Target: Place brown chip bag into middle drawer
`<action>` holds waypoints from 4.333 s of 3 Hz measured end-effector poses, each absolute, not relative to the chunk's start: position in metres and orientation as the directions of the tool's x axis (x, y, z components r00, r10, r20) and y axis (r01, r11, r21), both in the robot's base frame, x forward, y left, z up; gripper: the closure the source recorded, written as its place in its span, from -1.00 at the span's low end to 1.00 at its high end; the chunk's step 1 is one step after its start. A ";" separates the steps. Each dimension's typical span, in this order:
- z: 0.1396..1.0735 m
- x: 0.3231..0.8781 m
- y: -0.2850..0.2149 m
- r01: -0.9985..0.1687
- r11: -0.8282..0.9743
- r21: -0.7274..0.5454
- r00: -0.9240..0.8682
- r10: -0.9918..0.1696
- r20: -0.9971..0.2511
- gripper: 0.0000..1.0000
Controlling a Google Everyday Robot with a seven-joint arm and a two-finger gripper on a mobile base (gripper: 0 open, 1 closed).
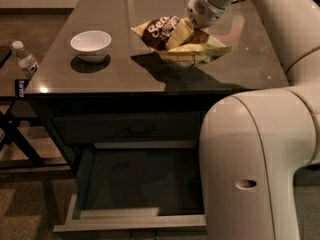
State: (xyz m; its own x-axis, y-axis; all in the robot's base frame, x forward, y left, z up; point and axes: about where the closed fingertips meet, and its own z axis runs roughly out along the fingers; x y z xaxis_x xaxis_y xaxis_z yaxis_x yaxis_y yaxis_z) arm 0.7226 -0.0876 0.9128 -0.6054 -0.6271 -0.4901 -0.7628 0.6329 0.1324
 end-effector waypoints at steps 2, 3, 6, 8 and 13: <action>0.918 0.713 -0.088 -0.759 0.638 0.134 -0.608 -0.620 -0.496 1.00; 0.933 0.687 -0.091 -0.742 0.658 0.128 -0.616 -0.593 -0.518 1.00; 0.924 0.621 -0.085 -0.742 0.649 0.166 -0.630 -0.592 -0.502 1.00; 0.909 0.539 -0.093 -0.702 0.666 0.251 -0.688 -0.546 -0.478 1.00; 0.803 0.434 -0.088 -0.504 0.702 0.502 -0.863 -0.412 -0.291 1.00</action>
Offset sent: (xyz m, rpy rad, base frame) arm -0.0494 -0.0016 0.0113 0.0133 -0.0094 -0.0231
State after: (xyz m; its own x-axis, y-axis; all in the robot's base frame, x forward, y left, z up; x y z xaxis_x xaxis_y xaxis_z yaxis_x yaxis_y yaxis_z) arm 0.4340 -0.0878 0.8026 -0.8634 -0.4123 -0.2907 -0.5044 0.7024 0.5021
